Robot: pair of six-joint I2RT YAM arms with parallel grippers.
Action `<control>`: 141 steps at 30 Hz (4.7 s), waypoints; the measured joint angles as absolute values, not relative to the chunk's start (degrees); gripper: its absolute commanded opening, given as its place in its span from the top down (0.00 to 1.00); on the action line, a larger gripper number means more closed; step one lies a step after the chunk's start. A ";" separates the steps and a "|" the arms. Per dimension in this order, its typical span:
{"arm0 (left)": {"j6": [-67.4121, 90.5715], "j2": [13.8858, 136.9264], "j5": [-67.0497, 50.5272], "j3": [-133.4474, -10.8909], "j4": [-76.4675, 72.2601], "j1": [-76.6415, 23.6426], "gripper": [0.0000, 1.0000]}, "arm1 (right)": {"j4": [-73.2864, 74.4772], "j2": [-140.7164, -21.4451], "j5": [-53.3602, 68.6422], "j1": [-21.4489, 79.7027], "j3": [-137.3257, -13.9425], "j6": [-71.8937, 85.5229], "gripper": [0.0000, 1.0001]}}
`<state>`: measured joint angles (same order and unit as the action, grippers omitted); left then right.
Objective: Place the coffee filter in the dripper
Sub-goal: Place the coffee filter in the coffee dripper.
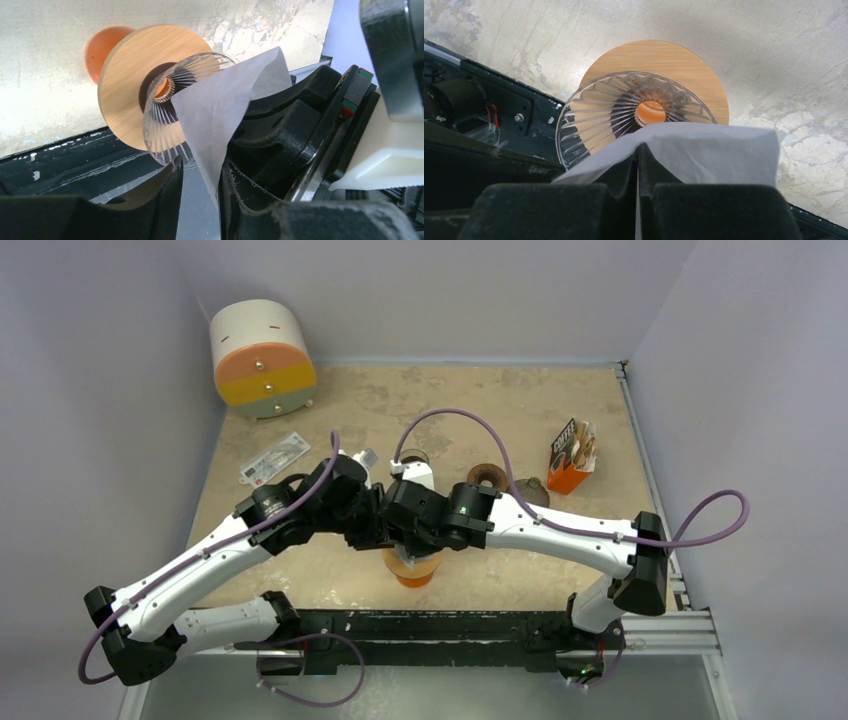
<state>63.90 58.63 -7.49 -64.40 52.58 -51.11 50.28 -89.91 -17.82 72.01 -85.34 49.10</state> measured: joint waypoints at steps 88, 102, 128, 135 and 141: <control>54.39 48.80 8.97 -71.50 68.47 -51.11 0.58 | 58.81 -91.59 -15.49 71.57 -98.39 34.59 1.00; 49.93 46.35 10.04 -70.81 67.66 -51.11 0.61 | 65.73 -91.57 -16.12 70.50 -102.78 55.24 1.00; 42.30 39.81 9.23 -67.64 67.02 -51.11 0.62 | 76.51 -101.75 -16.99 68.66 -106.87 84.99 1.00; 40.71 38.30 9.65 -67.59 67.59 -51.11 0.62 | 77.84 -103.18 -16.78 68.66 -105.36 89.76 1.00; 39.42 37.30 9.93 -67.59 68.73 -51.11 0.62 | 77.58 -105.86 -15.94 68.66 -105.23 91.70 1.00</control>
<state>39.42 37.30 9.93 -67.59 68.73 -51.11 77.58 -105.86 -15.94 68.66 -105.23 91.70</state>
